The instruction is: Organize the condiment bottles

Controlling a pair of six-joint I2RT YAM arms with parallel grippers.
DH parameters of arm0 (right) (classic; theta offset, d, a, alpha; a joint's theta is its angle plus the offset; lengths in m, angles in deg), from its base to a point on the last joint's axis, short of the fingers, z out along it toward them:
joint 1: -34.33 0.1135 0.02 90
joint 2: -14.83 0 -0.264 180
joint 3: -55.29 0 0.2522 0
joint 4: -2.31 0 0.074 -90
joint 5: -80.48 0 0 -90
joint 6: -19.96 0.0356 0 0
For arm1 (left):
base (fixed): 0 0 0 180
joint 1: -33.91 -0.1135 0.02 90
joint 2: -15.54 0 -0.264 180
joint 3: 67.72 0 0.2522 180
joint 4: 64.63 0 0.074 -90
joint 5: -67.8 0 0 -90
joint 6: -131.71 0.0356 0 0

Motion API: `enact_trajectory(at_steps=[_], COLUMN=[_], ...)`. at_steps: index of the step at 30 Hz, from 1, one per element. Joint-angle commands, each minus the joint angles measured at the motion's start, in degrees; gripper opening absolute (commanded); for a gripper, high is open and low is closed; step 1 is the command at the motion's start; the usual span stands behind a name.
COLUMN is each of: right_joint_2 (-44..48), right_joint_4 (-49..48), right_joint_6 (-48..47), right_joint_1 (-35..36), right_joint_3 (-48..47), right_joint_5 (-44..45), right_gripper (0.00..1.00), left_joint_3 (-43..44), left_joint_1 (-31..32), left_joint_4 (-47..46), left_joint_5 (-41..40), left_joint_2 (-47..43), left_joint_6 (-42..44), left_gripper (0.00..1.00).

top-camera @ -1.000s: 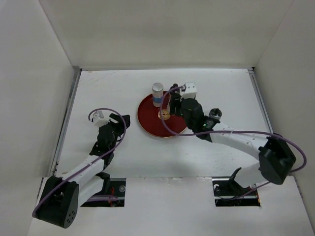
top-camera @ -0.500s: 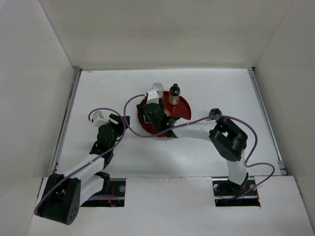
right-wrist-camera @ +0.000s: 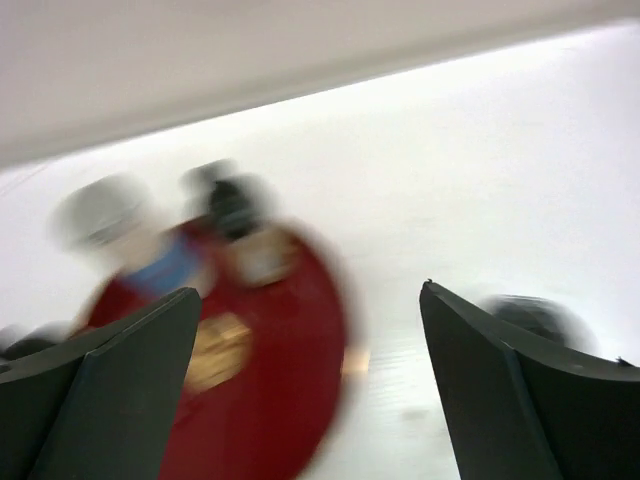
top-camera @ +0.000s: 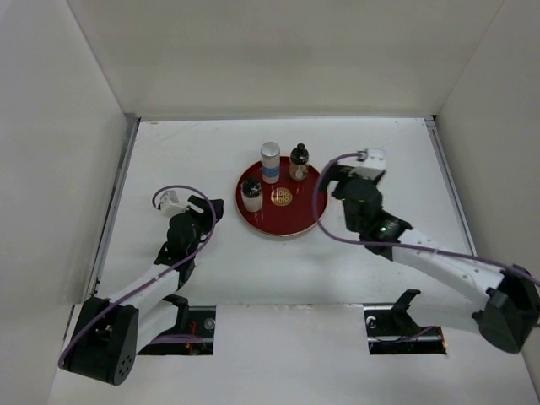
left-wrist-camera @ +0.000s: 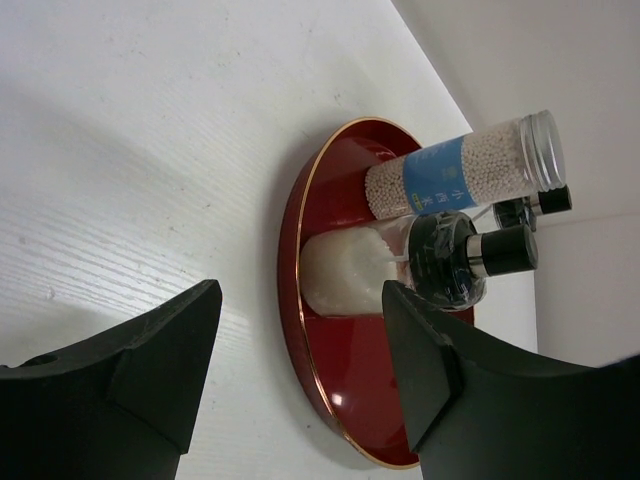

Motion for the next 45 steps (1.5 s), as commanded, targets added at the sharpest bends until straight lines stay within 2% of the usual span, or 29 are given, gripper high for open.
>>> enact_trajectory(at_steps=[1,4,8,12,16,19,22,24,26,31,33,39,45], right_joint_2=[5.88,8.52,9.41,4.5,-2.53,-7.19,-7.82,-5.37,-2.47,0.36,-2.96,-17.81,-31.27], right_joint_4=[10.87,13.53,10.9,10.1,7.73,7.11,6.76,5.54,5.44,6.15,5.1,0.61,0.87], right_joint_6=[5.07,5.86,6.22,7.53,7.62,7.89,7.8,7.27,6.49,4.55,4.64,3.59,0.07], right_joint_1=[-8.95,-15.64,-20.3,-24.88,-25.94,-26.38,-26.2,-24.37,-21.12,-11.19,-7.33,-2.04,-0.19], right_joint_3=[7.2,10.2,11.26,9.51,6.78,4.32,3.7,4.4,4.32,-0.68,-3.4,-12.28,-23.0], right_joint_5=[8.84,0.6,-10.22,-16.38,-18.76,-18.94,-15.97,-11.49,-8.24,-5.84,-7.59,-10.15,-10.77], right_gripper=[0.99,1.0,1.0,1.0,0.99,0.92,0.75,0.66,0.61,0.59,0.6,0.61,0.64], left_joint_3=[0.0,-0.09,-0.18,-0.27,-0.27,-0.18,-0.18,-0.26,-0.27,0.61,1.31,2.11,2.63], left_joint_1=[0.84,1.1,0.84,1.01,1.19,1.28,1.28,1.19,1.28,2.16,2.24,1.54,0.49], left_joint_4=[-3.49,-3.76,-3.5,-3.32,-3.41,-3.67,-3.32,-3.23,-3.15,-3.14,-2.8,-2.62,-0.07], left_joint_5=[0.75,0.31,0.48,0.13,0.13,0.57,0.22,0.13,0.13,-0.13,0.4,1.8,2.33], left_joint_2=[1.03,0.95,0.6,0.16,0.16,0.68,-0.19,-0.46,-0.72,1.12,2.44,4.38,3.15], left_joint_6=[-0.5,-0.33,-0.41,-0.15,-0.06,-0.33,-0.06,-0.06,0.02,0.55,1.16,1.34,1.34], left_gripper=[0.64,0.64,0.64,0.64,0.64,0.64,0.64,0.64,0.64,0.64,0.64,0.65,0.67])
